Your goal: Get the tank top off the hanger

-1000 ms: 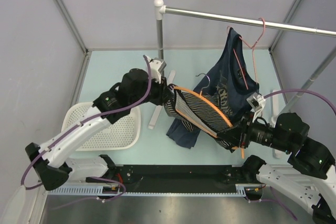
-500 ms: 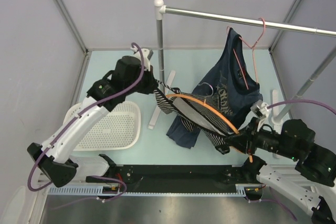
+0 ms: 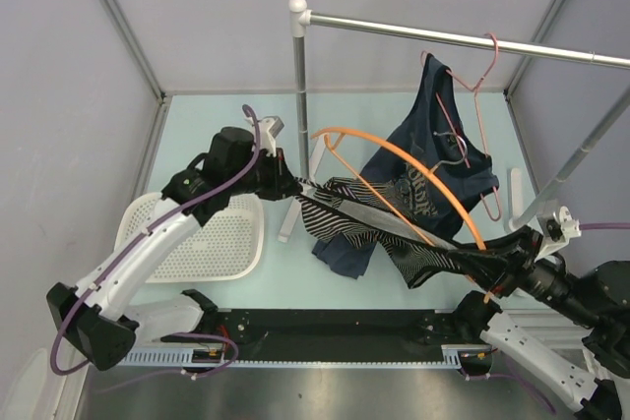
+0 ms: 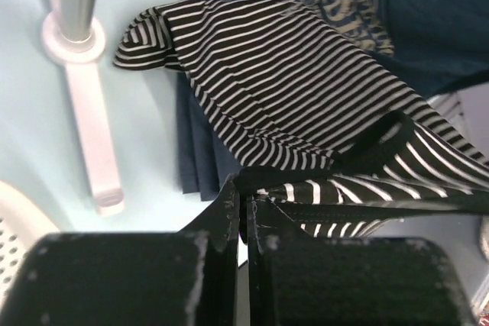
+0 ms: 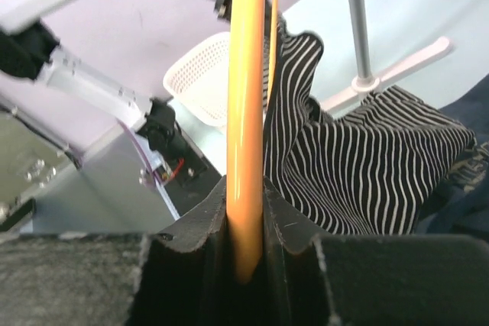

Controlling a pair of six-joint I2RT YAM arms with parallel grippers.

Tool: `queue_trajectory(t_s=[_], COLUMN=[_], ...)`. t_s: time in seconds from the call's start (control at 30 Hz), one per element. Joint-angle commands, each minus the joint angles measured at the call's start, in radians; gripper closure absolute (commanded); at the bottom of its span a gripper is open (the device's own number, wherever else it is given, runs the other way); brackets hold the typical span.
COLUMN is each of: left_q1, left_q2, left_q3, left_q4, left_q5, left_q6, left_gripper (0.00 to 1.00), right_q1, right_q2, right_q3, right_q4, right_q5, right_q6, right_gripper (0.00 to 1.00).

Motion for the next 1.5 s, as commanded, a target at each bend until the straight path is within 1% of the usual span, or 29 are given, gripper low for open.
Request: queue_trajectory(t_s=[0.0,0.07,0.13,0.17,0.2,0.3,0.4,0.43,0.53,0.63,0.73,0.77,0.8,0.83,0.87,0.9,0.93,1.0,1.03,1.07,1.1,1.13,1.17,1.2,1.23,1.27,1.33,1.4,1.47], left_q1=[0.030,0.025,-0.001,-0.018,-0.059,-0.134,-0.173,-0.179,-0.188,-0.188,-0.188,-0.188,-0.188,-0.188,-0.188,-0.188,-0.188,-0.188,-0.188,-0.188,-0.188,-0.188,-0.188,-0.188,-0.188,-0.188,-0.188,-0.188,-0.188], left_q2=[-0.106,-0.123,-0.126,-0.121,-0.112,-0.101,-0.112,-0.123,-0.138,-0.172,-0.196,-0.206,-0.210,-0.216,-0.235,-0.250,-0.265,-0.325,-0.344,-0.356,-0.368,-0.368,-0.367,-0.353,-0.344,-0.329,-0.280,-0.243,-0.187], left_q3=[-0.085,-0.121,-0.135,-0.136,-0.136,-0.141,-0.188,-0.207,-0.263,-0.303,-0.329,-0.334,-0.337,-0.336,-0.334,-0.333,-0.328,-0.311,-0.269,-0.241,-0.210,-0.141,-0.106,-0.075,-0.016,0.012,0.083,0.124,0.199], left_q4=[0.134,0.183,0.212,0.215,0.218,0.235,0.283,0.324,0.364,0.364,0.360,0.358,0.353,0.353,0.349,0.349,0.352,0.334,0.312,0.286,0.227,0.199,0.150,0.134,0.120,0.107,0.103,0.106,0.081], left_q5=[0.099,0.145,0.183,0.187,0.184,0.178,0.184,0.194,0.225,0.207,0.184,0.190,0.216,0.234,0.254,0.306,0.328,0.360,0.348,0.328,0.305,0.233,0.199,0.156,0.092,0.060,0.039,0.050,0.038], left_q6=[-0.047,-0.060,-0.073,-0.073,-0.070,-0.077,-0.108,-0.117,-0.136,-0.123,-0.110,-0.093,-0.081,-0.062,-0.026,-0.006,0.016,0.094,0.155,0.186,0.214,0.237,0.274,0.285,0.291,0.289,0.283,0.291,0.320], left_gripper=[1.00,1.00,1.00,1.00,1.00,1.00,1.00,1.00,1.00,1.00,1.00,0.99,0.94,0.80,0.73,0.65,0.47,0.35,0.24,0.22,0.20,0.17,0.14,0.08,0.06,0.04,0.03,0.02,0.02], right_q1=[-0.039,-0.080,-0.117,-0.155,-0.174,-0.224,-0.238,-0.238,-0.238,-0.238,-0.238,-0.238,-0.238,-0.238,-0.238,-0.238,-0.238,-0.237,-0.238,-0.238,-0.238,-0.238,-0.238,-0.238,-0.238,-0.240,-0.238,-0.238,-0.238], right_q2=[0.027,0.103,0.154,0.205,0.225,0.295,0.349,0.360,0.417,0.458,0.460,0.458,0.458,0.451,0.444,0.438,0.428,0.418,0.405,0.394,0.383,0.372,0.354,0.346,0.342,0.337,0.335,0.339,0.342], right_q3=[0.005,0.036,0.068,0.097,0.114,0.162,0.180,0.182,0.203,0.225,0.199,0.193,0.182,0.174,0.166,0.156,0.145,0.139,0.133,0.130,0.124,0.111,0.107,0.102,0.099,0.094,0.085,0.076,0.070], right_q4=[0.224,0.244,0.247,0.243,0.240,0.241,0.292,0.304,0.342,0.342,0.339,0.332,0.318,0.286,0.272,0.258,0.226,0.191,0.154,0.138,0.128,0.105,0.095,0.076,0.065,0.054,0.043,0.040,0.035], right_q5=[0.062,0.069,0.060,0.059,0.064,0.076,0.053,0.052,0.037,-0.005,-0.065,-0.082,-0.107,-0.112,-0.118,-0.131,-0.141,-0.173,-0.180,-0.180,-0.178,-0.174,-0.171,-0.175,-0.178,-0.194,-0.227,-0.304,-0.377], right_q6=[0.067,0.090,0.107,0.110,0.116,0.136,0.148,0.150,0.157,0.159,0.147,0.140,0.119,0.108,0.098,0.078,0.065,0.035,0.025,0.018,0.012,0.001,-0.002,-0.008,-0.024,-0.033,-0.059,-0.082,-0.116], right_gripper=[1.00,1.00,1.00,1.00,1.00,1.00,1.00,1.00,1.00,1.00,1.00,1.00,1.00,1.00,1.00,1.00,1.00,1.00,1.00,1.00,1.00,1.00,1.00,1.00,1.00,1.00,1.00,1.00,1.00])
